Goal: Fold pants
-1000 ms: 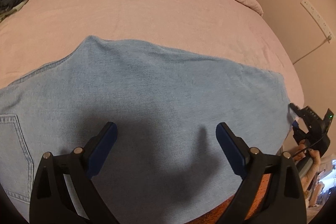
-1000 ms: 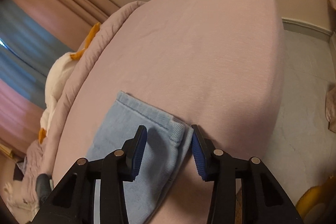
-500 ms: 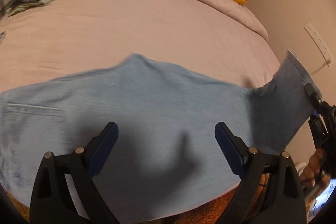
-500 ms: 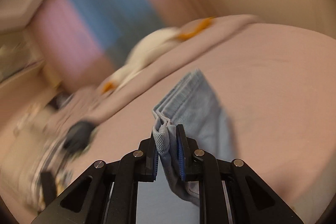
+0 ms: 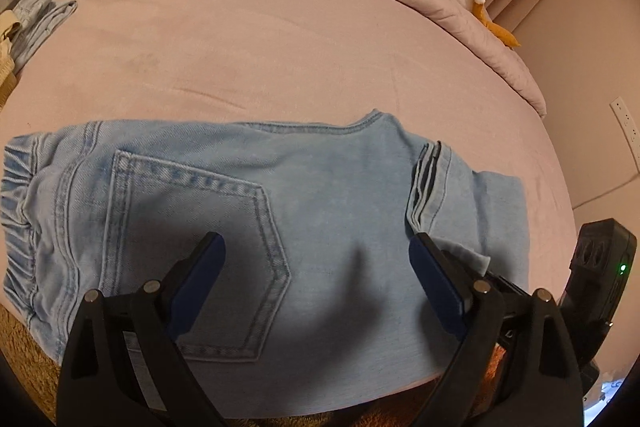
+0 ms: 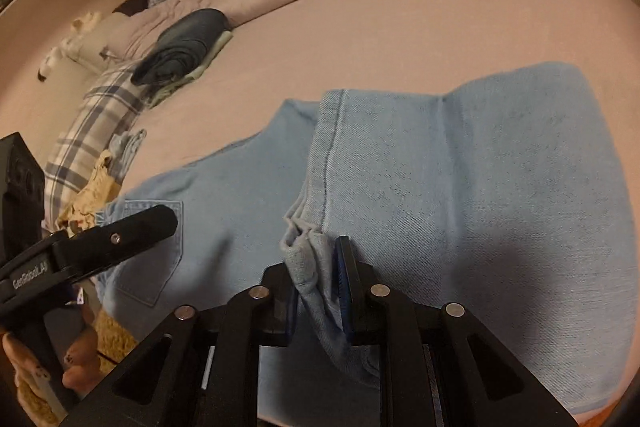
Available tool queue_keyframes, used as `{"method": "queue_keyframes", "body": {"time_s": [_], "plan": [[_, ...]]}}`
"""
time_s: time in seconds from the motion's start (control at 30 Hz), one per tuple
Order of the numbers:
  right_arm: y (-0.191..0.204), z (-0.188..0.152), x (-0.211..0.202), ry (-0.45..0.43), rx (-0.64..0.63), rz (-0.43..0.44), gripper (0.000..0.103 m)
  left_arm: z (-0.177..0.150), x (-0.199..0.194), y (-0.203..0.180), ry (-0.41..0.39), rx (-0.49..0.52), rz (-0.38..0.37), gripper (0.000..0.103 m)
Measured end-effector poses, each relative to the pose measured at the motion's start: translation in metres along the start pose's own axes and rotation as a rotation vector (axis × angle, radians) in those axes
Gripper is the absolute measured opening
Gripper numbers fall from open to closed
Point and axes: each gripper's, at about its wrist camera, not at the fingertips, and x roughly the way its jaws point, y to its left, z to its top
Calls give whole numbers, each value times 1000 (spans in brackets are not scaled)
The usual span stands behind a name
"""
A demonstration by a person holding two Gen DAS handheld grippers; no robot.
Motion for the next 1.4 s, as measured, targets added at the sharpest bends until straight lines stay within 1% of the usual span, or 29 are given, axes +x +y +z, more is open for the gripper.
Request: {"method": "queue_keyframes", "body": {"time_s": [0.1,0.17,0.23,0.3,0.33,0.4,0.47,0.53,0.6,0.7,0.77,0.83,0.9,0.93,1.0,1.03,1.07,1.1,1.13,1.17,1.23,1.33,1.4], "plan": [[1,2,-5,10,0,-4,21,3,2,-4,8,5,-20,93],[5,1,-9,14,-10,-27,24,6,2,-7,5,12,-38,93],[11,-2,-13,-1,-34,-45,31,8,4,-8,9,17,-59,93],[17,-3,-25,-29,-59,-51,41,9,8,-11,24,22,-89,93],[20,-3,-33,-54,-61,-45,43,9,9,-12,32,26,-105,93],[22,-1,-49,-103,-54,-39,54,7,16,-15,60,37,-148,92],[19,-1,-65,-152,-48,-57,61,7,27,-22,98,45,-188,89],[12,-2,-77,-195,-40,-123,62,8,35,-30,121,63,-196,86],[0,-2,-83,-214,-3,-193,62,10,40,-38,132,85,-211,82],[-23,-3,-85,-209,71,-217,62,14,54,-54,181,114,-257,74],[-40,-5,-84,-203,121,-225,62,14,65,-64,209,142,-247,73],[-52,-5,-82,-192,154,-242,62,15,72,-73,210,168,-242,72],[-61,-5,-82,-185,179,-257,62,15,76,-78,208,165,-228,63],[-65,-5,-81,-181,192,-264,62,14,76,-80,207,162,-214,48],[-72,-4,-78,-174,217,-279,62,11,75,-82,194,159,-180,39],[-75,-5,-78,-174,225,-285,62,8,73,-84,187,171,-167,28],[-77,-5,-78,-173,233,-294,62,5,71,-85,177,185,-154,21],[-77,-6,-77,-173,236,-299,62,2,68,-86,157,197,-141,17],[-77,-7,-77,-173,237,-308,62,2,66,-85,148,199,-135,7],[-77,-7,-78,-172,236,-311,62,0,64,-84,140,191,-145,6],[-77,-9,-79,-170,238,-319,62,-2,52,-80,129,159,-191,6],[-74,-10,-83,-178,229,-323,62,-5,20,-80,55,180,-232,6],[-71,-9,-85,-189,221,-327,62,-6,1,-75,33,187,-259,6]]}}
